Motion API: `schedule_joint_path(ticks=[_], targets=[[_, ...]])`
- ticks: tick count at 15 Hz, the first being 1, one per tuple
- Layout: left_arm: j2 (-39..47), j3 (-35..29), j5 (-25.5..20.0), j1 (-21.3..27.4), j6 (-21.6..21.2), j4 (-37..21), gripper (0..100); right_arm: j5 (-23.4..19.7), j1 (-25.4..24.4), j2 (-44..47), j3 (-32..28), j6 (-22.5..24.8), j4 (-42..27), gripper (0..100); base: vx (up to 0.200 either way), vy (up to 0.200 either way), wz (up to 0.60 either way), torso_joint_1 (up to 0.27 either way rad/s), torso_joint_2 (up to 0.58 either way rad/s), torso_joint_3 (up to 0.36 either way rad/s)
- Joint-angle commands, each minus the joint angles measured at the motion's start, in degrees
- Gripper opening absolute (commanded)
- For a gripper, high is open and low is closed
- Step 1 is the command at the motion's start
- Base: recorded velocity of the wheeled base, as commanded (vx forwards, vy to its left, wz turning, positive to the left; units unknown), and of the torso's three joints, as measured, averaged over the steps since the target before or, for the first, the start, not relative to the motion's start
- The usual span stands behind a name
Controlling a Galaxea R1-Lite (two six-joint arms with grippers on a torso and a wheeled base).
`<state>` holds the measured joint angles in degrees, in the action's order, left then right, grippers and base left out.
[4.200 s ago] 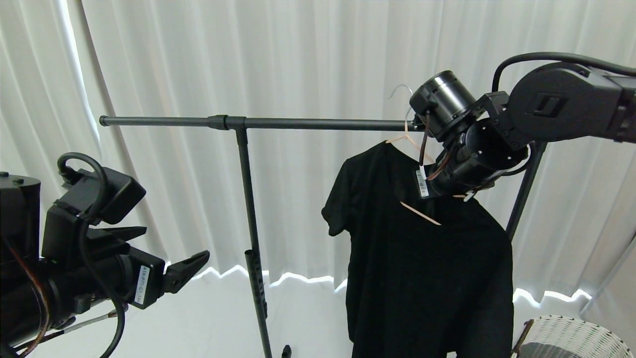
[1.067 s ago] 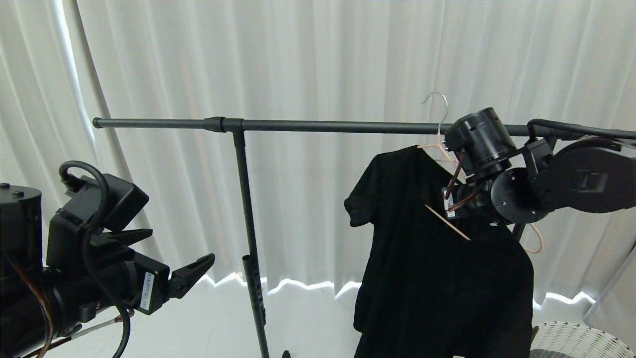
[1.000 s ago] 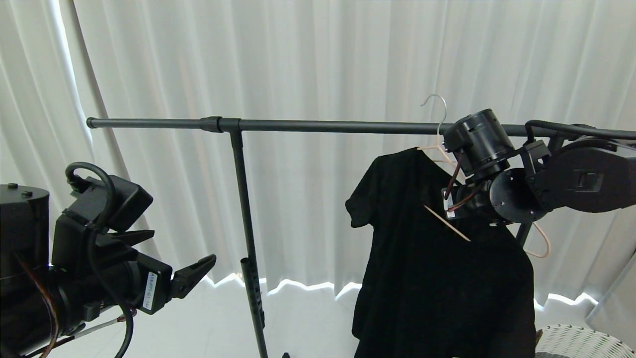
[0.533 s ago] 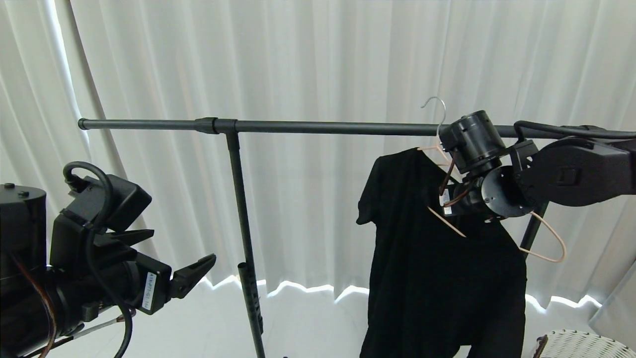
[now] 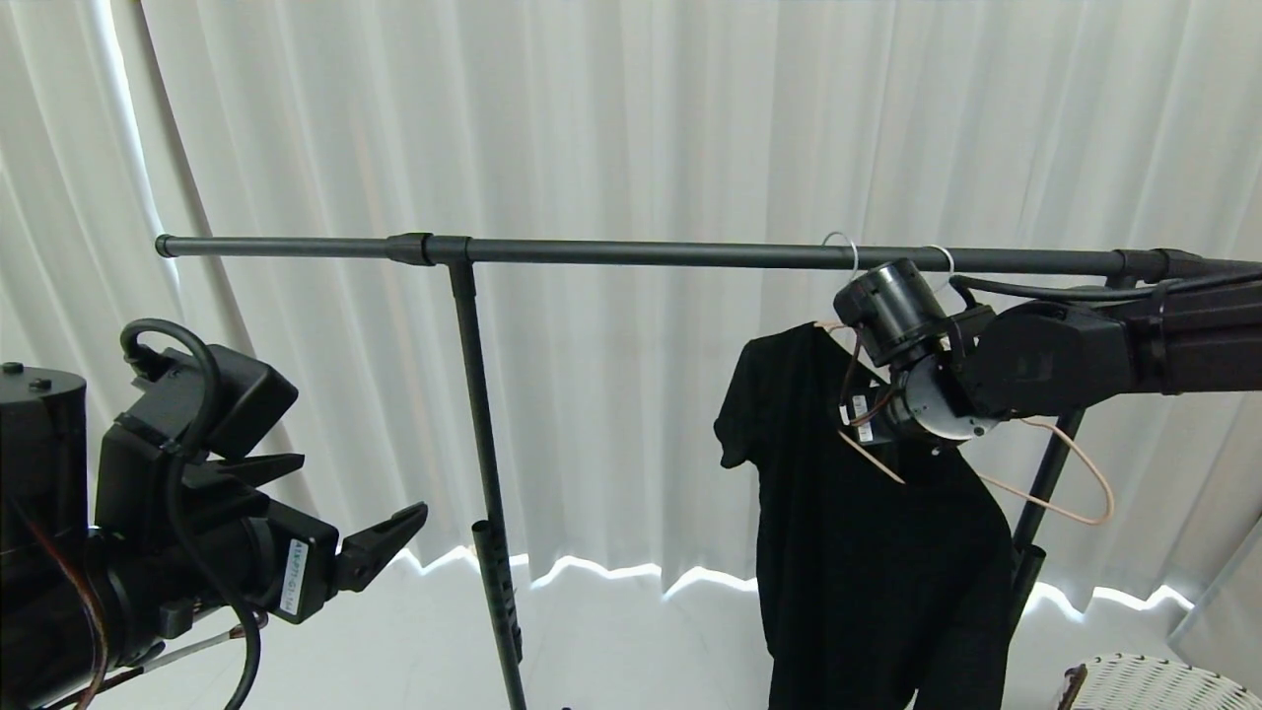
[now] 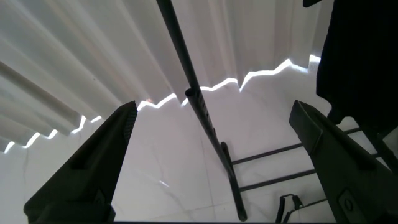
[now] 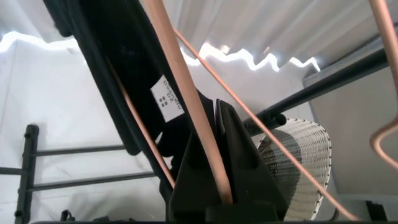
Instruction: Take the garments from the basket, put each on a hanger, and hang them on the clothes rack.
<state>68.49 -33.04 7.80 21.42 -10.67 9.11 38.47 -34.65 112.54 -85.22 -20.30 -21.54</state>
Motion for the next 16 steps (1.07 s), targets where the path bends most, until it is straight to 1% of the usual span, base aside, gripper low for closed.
schedule_joint_path(ticks=[1,4,5,7,9,11,12,13,14,16], targets=[[0.07,0.08,0.11,0.03,0.03,0.03,100,0.02,0.1,0.66,-0.03,-0.01,0.01,0,0.0,0.0,0.0,0.0,0.0,0.0],[0.07,0.08,0.02,0.03,0.03,0.03,100,0.02,0.1,0.57,-0.12,-0.09,0.01,0,0.0,0.0,0.0,0.0,0.0,0.0],[-0.02,0.08,0.02,-0.06,0.03,0.03,100,0.02,0.02,0.48,-0.12,-0.36,0.1,100,0.0,0.0,0.0,0.0,0.0,0.0],[-0.02,-0.01,0.11,-1.2,0.03,0.12,100,0.02,-0.69,-2.5,0.06,-0.8,-0.08,100,0.0,0.0,0.0,0.0,0.0,0.0],[-0.2,0.52,0.11,-4.37,-0.32,0.39,100,0.11,-2.09,-8.83,-0.29,-0.27,-3.16,100,0.0,0.0,0.0,0.0,0.0,0.0],[-0.2,1.13,0.2,-5.77,-0.32,1.79,100,0.11,-3.59,-16.74,-1.0,2.98,-10.01,100,0.0,0.0,0.0,0.0,0.0,0.0],[-0.11,1.13,0.2,-7.09,-0.5,2.67,100,0.11,-3.59,-19.56,-1.0,3.33,-12.12,100,0.0,0.0,0.0,0.0,0.0,0.0],[-0.02,1.13,0.2,-8.76,-0.67,3.55,100,0.02,-3.32,-21.49,-1.08,3.77,-12.12,100,0.0,0.0,0.0,0.0,0.0,0.0],[-0.02,1.31,0.2,-10.17,-1.02,3.99,100,-0.07,-2.44,-22.9,-1.0,5.27,-12.03,100,0.0,0.0,0.0,0.0,0.0,0.0],[-0.11,1.57,0.2,-10.26,-0.93,3.99,100,-0.42,-0.69,-23.86,-0.82,9.49,-11.95,100,-0.2,0.0,0.0,0.0,0.0,0.007]])
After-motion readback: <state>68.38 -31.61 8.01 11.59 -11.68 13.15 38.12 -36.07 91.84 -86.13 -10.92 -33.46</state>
